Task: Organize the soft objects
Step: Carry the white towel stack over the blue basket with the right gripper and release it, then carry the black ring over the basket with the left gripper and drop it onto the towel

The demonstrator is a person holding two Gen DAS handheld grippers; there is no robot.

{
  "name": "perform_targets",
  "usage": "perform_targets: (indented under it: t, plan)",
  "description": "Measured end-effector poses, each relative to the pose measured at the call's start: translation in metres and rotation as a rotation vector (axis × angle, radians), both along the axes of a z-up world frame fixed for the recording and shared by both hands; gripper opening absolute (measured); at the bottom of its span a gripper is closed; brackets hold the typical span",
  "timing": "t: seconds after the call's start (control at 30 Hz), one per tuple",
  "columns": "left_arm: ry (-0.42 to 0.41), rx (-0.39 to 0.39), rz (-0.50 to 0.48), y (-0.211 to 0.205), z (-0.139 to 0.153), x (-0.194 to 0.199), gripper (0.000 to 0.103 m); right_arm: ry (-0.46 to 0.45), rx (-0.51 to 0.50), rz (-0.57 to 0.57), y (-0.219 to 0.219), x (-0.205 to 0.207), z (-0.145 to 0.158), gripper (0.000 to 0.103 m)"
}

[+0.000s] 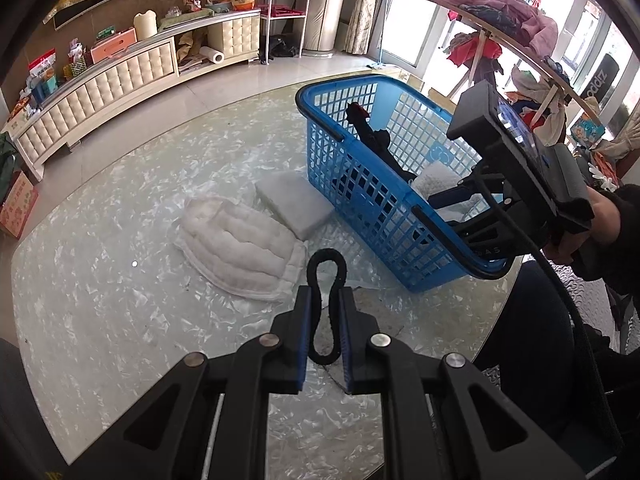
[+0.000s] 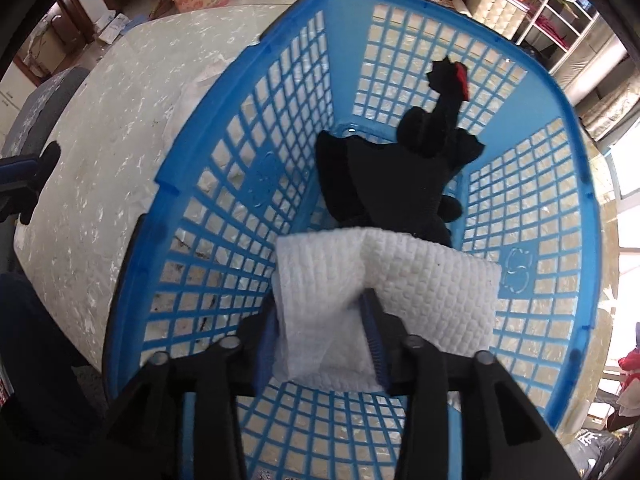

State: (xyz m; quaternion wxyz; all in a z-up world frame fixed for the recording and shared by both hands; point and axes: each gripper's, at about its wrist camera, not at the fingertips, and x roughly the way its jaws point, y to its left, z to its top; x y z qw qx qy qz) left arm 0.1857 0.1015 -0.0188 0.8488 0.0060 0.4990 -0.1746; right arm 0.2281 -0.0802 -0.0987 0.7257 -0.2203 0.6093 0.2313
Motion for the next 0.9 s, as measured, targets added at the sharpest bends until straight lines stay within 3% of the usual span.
perform_targets:
  t: [0.17,0.33,0.5,0.9]
  plan:
    - [-0.009,0.004,0.003,-0.002,0.005,0.000,0.011,-0.062,-0.019,-0.031,-0.014,-0.002,0.014,0.070]
    - [-0.022,0.006,-0.004,-0.009,0.011,-0.001,0.011,-0.096,0.041,-0.085,-0.030,-0.004,0.033,0.094]
    - [-0.034,0.013,-0.017,-0.019,0.017,-0.002,0.011,-0.179,0.064,-0.081,-0.037,-0.016,0.055,0.103]
    - [-0.064,0.027,-0.100,-0.066,0.037,0.008,0.011,-0.217,0.091,-0.148,-0.076,-0.032,0.072,0.103]
